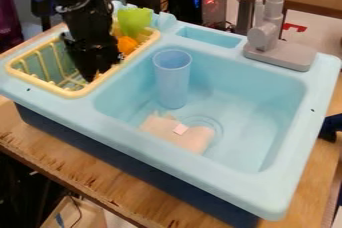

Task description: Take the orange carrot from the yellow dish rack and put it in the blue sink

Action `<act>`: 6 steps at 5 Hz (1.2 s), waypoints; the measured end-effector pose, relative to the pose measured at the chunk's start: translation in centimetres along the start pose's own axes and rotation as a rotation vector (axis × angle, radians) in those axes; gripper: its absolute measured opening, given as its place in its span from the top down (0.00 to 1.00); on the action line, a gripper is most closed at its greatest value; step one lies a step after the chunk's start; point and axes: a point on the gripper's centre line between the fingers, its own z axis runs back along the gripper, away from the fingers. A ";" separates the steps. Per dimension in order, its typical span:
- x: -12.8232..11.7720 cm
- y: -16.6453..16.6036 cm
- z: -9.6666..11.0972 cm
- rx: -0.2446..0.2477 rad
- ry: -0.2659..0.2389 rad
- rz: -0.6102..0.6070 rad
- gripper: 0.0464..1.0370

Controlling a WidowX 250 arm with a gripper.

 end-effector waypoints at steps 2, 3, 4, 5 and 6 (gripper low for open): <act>2.4 -2.1 6.5 0.026 -0.288 0.049 0.66; 2.5 -4.0 10.2 0.089 -0.327 0.046 0.68; 2.0 -7.4 14.9 0.142 -0.334 0.031 0.68; 1.2 -12.3 14.5 0.095 -0.278 -0.048 0.68; -0.1 -16.7 11.7 0.049 -0.115 -0.135 0.68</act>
